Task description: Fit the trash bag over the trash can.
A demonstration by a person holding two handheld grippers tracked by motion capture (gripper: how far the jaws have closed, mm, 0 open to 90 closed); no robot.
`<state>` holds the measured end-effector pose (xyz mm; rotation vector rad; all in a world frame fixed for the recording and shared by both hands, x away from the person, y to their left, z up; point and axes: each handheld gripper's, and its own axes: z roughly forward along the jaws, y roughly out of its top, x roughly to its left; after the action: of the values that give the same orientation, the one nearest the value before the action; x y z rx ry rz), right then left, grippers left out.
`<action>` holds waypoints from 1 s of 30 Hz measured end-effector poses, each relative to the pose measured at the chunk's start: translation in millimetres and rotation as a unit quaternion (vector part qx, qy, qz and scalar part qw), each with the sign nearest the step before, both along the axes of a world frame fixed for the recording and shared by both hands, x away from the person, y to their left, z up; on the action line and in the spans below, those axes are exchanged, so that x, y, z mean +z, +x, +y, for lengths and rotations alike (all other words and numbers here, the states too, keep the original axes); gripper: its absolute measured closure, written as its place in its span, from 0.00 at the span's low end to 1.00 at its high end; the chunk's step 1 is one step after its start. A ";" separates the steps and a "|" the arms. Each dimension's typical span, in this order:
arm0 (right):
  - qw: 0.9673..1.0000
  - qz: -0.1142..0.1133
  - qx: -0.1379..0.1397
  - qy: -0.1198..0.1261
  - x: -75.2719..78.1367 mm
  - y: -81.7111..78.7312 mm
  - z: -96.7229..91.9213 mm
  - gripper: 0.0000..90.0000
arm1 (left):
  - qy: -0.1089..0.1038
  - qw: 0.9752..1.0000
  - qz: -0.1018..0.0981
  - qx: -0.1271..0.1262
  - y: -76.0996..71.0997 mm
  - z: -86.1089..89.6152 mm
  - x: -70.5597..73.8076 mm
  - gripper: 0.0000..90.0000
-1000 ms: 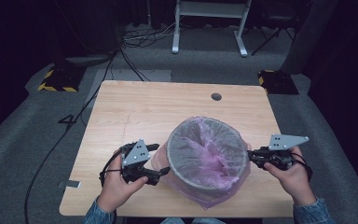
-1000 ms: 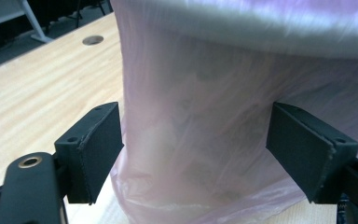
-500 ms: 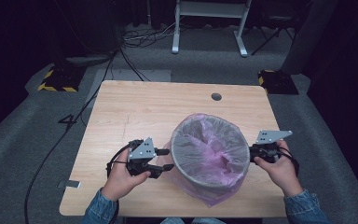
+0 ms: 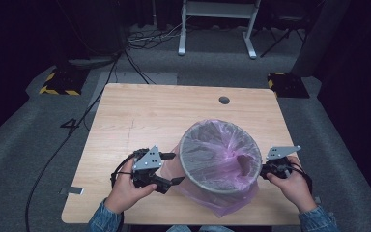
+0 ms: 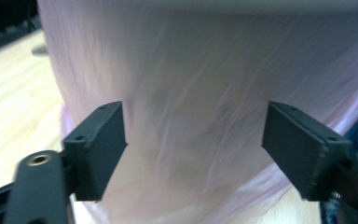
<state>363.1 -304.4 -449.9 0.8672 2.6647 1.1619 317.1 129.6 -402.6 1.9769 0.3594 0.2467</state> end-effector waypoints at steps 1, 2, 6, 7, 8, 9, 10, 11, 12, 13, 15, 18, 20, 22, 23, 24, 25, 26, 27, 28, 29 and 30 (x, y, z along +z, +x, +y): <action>1.000 0.001 -0.001 -0.002 -0.2 -1.8 -1.4 0.98 | -0.003 1.000 -0.001 -0.003 -2.6 -0.5 3.1 0.19; 1.000 0.000 0.000 0.000 0.2 -3.5 -2.4 0.97 | -0.003 1.000 -0.006 -0.007 -4.7 -1.2 5.9 0.19; 1.000 -0.025 0.003 0.017 11.0 -8.8 -2.6 0.96 | -0.004 1.000 -0.014 -0.007 -5.3 -2.5 13.1 0.19; 0.999 -0.030 0.005 0.022 15.2 -9.9 -2.3 0.96 | -0.004 1.000 -0.014 -0.005 -3.3 -1.7 14.1 0.19; 0.999 -0.037 0.006 0.025 19.4 -10.6 -2.1 0.96 | -0.005 1.000 -0.015 -0.002 -1.1 -0.8 14.9 0.19; 0.999 -0.042 0.008 0.028 23.6 -11.4 -2.0 0.96 | -0.006 1.000 -0.015 -0.001 0.7 -0.4 15.4 0.19; 0.998 -0.048 0.012 0.031 27.5 -12.1 -2.1 0.96 | -0.005 1.000 -0.018 -0.005 2.5 -0.4 16.3 0.19; 0.998 -0.053 0.017 0.036 31.1 -12.9 -2.1 0.96 | -0.002 1.000 -0.028 -0.013 4.3 -0.4 17.4 0.21; 0.997 -0.060 0.026 0.041 34.5 -13.6 -2.0 0.96 | 0.001 0.999 -0.036 -0.021 5.7 -0.9 18.7 0.26; 0.996 -0.066 0.039 0.047 37.7 -14.2 -1.9 0.96 | 0.002 0.999 -0.042 -0.033 7.3 -1.2 20.1 0.28; 0.995 -0.074 0.048 0.055 43.0 -14.8 -1.8 0.96 | -0.007 0.997 -0.046 -0.057 9.1 -1.7 22.0 0.39; 0.994 -0.082 0.048 0.060 47.6 -13.6 -2.6 0.97 | 0.003 0.997 -0.055 -0.059 9.2 -3.4 24.1 0.58; 0.994 -0.082 0.046 0.062 48.5 -12.7 -3.6 0.98 | 0.005 0.997 -0.057 -0.057 8.4 -3.6 25.2 0.73; 0.994 -0.083 0.042 0.063 49.0 -11.8 -5.6 0.98 | 0.008 0.998 -0.047 -0.045 6.7 -4.1 26.1 0.90; 0.994 -0.083 0.038 0.064 49.4 -11.9 -7.0 0.99 | 0.012 0.998 -0.043 -0.039 6.1 -4.3 26.5 0.96; 0.994 -0.084 0.036 0.065 50.1 -12.2 -8.5 1.00 | 0.018 0.999 -0.039 -0.031 5.9 -4.7 26.9 1.00; 0.994 -0.084 0.033 0.068 50.9 -12.7 -10.1 1.00 | 0.020 0.999 -0.036 -0.022 5.9 -5.1 26.8 1.00; 0.994 -0.083 0.031 0.070 51.5 -13.4 -11.9 1.00 | 0.023 0.999 -0.032 -0.016 6.0 -5.2 26.4 1.00; 0.994 -0.082 0.028 0.072 51.7 -14.2 -13.5 1.00 | 0.028 0.999 -0.027 -0.011 6.3 -5.2 25.2 1.00; 0.994 -0.079 0.026 0.072 51.1 -14.9 -14.8 1.00 | 0.032 0.999 -0.022 -0.005 6.8 -5.5 23.1 1.00; 0.994 -0.074 0.026 0.071 49.4 -15.3 -15.7 1.00 | 0.040 0.999 -0.013 -0.003 7.6 -5.8 20.2 1.00; 0.995 -0.068 0.027 0.066 46.6 -15.6 -16.2 1.00 | 0.048 0.999 -0.006 0.001 8.9 -6.0 16.6 1.00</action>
<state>347.6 -320.6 -403.2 0.7107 2.5394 1.3714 326.1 123.6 -386.0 2.0692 0.3462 0.2820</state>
